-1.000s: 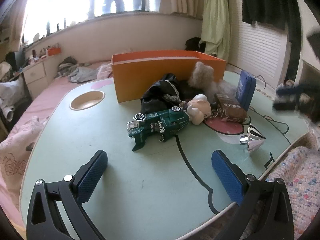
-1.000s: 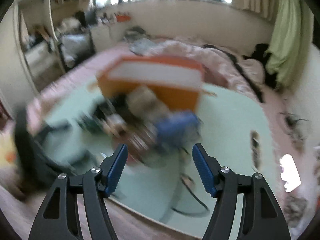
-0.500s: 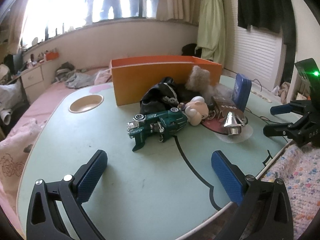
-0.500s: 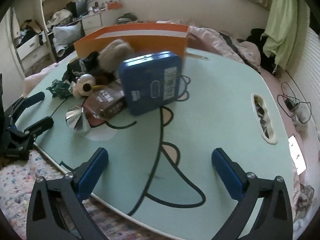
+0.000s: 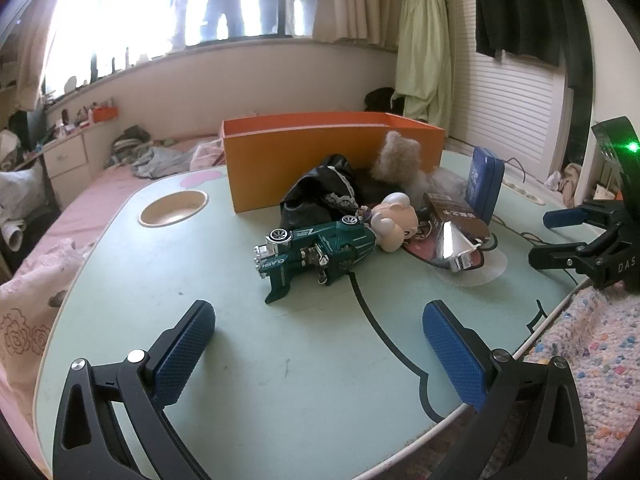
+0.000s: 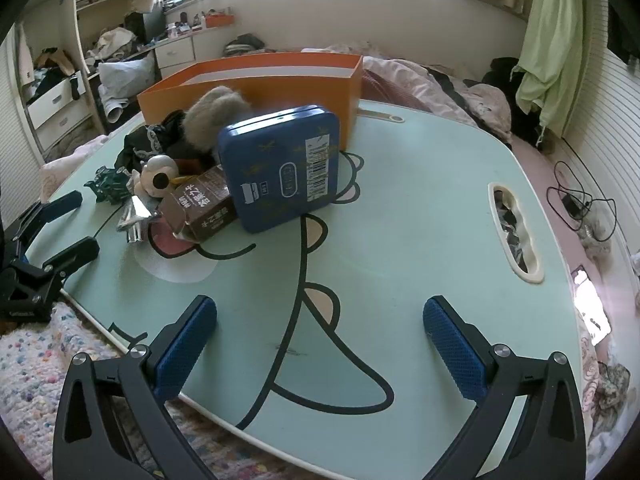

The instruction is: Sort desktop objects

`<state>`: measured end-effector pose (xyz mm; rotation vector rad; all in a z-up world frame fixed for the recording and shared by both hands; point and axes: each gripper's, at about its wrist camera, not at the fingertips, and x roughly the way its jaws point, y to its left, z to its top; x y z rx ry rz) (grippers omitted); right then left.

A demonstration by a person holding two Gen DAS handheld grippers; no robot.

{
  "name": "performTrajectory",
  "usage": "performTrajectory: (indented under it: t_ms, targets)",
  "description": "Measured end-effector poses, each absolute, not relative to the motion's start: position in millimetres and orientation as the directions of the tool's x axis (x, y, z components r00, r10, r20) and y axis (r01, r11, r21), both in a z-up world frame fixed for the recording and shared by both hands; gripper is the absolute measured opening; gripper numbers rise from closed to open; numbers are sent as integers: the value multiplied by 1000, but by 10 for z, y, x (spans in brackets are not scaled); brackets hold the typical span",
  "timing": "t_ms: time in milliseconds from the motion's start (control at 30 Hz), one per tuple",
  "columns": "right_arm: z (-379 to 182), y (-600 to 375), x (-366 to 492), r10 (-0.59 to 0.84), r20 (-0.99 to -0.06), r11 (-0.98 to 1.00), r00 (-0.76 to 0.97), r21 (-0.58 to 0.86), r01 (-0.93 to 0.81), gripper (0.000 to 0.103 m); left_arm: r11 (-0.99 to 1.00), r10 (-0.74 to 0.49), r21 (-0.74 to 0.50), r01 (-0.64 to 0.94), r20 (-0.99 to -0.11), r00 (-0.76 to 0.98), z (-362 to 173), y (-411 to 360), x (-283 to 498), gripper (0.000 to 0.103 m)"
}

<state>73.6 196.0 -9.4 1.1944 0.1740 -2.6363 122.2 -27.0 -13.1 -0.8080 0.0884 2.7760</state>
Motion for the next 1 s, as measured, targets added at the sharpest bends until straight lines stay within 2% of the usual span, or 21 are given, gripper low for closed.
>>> performTrajectory:
  t_ms: [1000]
  targets:
    - [-82,1987,720,-158,-756,-966,-635,-16,259,103,-967,222,-12,-256,-537,-814,-128,-285,1222,103]
